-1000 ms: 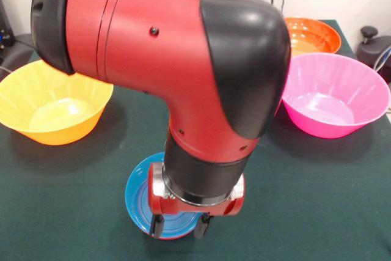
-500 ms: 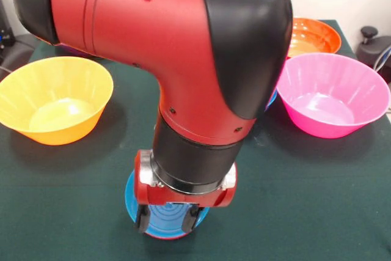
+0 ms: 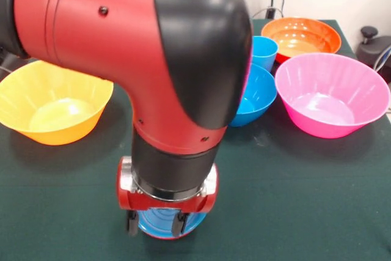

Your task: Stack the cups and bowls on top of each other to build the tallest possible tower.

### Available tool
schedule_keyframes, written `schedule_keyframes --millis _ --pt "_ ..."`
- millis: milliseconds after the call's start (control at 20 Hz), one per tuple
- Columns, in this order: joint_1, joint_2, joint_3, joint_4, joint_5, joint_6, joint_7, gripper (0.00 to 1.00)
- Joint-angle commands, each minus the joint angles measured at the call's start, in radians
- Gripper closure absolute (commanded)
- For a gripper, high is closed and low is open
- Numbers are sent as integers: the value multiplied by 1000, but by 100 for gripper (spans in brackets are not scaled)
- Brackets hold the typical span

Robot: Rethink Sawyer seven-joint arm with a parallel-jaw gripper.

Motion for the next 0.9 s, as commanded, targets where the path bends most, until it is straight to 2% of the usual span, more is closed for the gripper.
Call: schedule_keyframes --millis 50,400,600,900 --pt "-15 76 -26 -5 46 -71 -335 0" --pt "-21 116 -25 -8 87 -121 -330 0" --pt "-24 118 -45 -10 143 -126 -332 0" --pt "-31 135 -63 -8 150 -130 -333 0"
